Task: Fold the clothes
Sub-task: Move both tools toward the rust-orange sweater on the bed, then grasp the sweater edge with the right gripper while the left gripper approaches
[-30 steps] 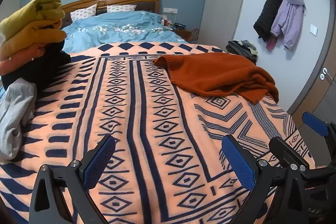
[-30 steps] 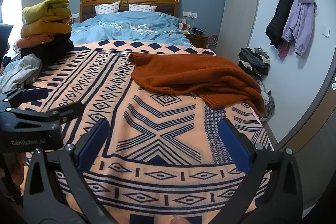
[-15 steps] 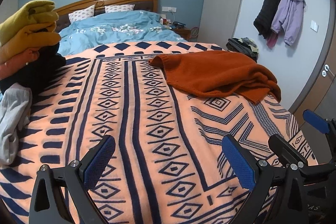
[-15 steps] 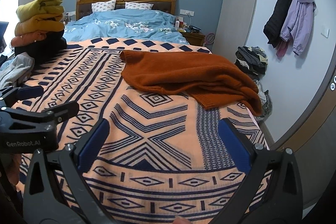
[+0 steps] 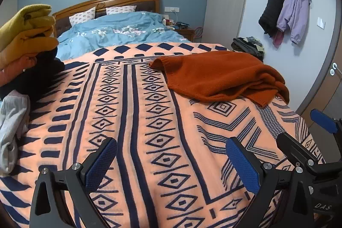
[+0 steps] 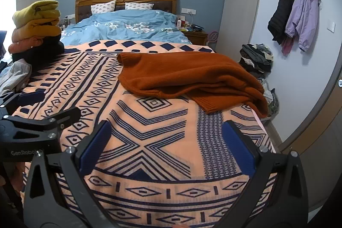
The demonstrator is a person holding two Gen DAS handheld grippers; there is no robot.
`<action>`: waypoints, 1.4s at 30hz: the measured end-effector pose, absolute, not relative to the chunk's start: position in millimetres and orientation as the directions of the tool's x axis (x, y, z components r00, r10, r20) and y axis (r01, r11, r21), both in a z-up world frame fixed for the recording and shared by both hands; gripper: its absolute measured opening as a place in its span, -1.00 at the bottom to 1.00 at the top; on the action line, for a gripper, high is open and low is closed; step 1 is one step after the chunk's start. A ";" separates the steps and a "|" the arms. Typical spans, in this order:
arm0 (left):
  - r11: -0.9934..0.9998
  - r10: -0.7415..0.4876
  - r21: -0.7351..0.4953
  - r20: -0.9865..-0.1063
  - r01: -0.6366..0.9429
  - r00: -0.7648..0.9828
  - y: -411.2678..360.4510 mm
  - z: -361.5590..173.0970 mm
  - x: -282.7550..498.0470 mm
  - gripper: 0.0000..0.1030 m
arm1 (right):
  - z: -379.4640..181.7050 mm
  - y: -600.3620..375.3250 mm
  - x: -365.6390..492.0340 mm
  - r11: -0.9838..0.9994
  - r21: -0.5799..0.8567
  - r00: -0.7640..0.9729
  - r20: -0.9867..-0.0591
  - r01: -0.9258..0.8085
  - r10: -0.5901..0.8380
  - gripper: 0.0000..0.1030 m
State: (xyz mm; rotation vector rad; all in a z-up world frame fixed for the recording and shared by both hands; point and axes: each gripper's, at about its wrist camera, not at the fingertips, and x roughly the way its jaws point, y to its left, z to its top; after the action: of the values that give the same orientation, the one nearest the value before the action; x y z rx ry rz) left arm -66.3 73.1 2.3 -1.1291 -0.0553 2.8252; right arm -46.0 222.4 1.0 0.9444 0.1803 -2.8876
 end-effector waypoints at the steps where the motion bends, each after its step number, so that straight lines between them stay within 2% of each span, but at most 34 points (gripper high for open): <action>1: -0.995 0.102 -0.068 -0.685 -0.076 -0.722 73.4 2.2 -66.7 1.00 | 0.9 222.6 -46.8 -0.989 -0.083 -0.804 -0.592 0.126 -0.053 1.00; 15: -0.997 0.077 -0.040 -0.687 -0.067 -0.722 73.2 -2.9 -87.1 1.00 | -1.4 211.2 -72.6 -0.966 -0.156 -0.793 -0.605 0.206 -0.072 1.00; 26: -0.998 0.059 -0.055 -0.717 -0.028 -0.695 54.0 -19.4 -117.1 1.00 | -30.0 191.2 -131.0 -0.876 -0.355 -0.750 -0.661 0.328 -0.012 1.00; 29: -0.999 0.038 -0.042 -0.718 -0.012 -0.695 47.8 -21.2 -119.7 1.00 | -48.4 177.5 -152.3 -0.824 -0.447 -0.744 -0.667 0.349 0.047 1.00; 33: -0.999 0.032 -0.044 -0.718 0.000 -0.695 43.7 -19.6 -121.3 1.00 | -66.5 165.4 -178.0 -0.783 -0.485 -0.725 -0.686 0.388 0.066 0.98; 37: -0.999 0.020 -0.037 -0.714 0.009 -0.699 40.2 -19.2 -121.3 1.00 | -73.1 161.1 -201.0 -0.755 -0.520 -0.744 -0.665 0.400 0.064 0.96; 40: -0.999 0.021 -0.041 -0.715 0.012 -0.699 39.1 -19.9 -124.1 1.00 | -71.9 162.5 -218.8 -0.757 -0.504 -0.730 -0.681 0.415 0.053 0.62; 41: -0.999 0.022 -0.043 -0.716 0.013 -0.698 39.4 -20.8 -126.1 1.00 | -71.5 165.1 -226.2 -0.767 -0.489 -0.722 -0.690 0.415 0.050 0.36; 42: -0.999 0.021 -0.041 -0.716 0.013 -0.698 39.7 -21.3 -127.0 1.00 | -71.5 165.7 -231.2 -0.771 -0.488 -0.719 -0.693 0.409 0.058 0.00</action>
State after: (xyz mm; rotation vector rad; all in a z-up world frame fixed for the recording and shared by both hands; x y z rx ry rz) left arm -127.0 39.7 -21.3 -1.2185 -0.0675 2.8903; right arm -231.2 165.7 -71.5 1.0672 0.9537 -2.5670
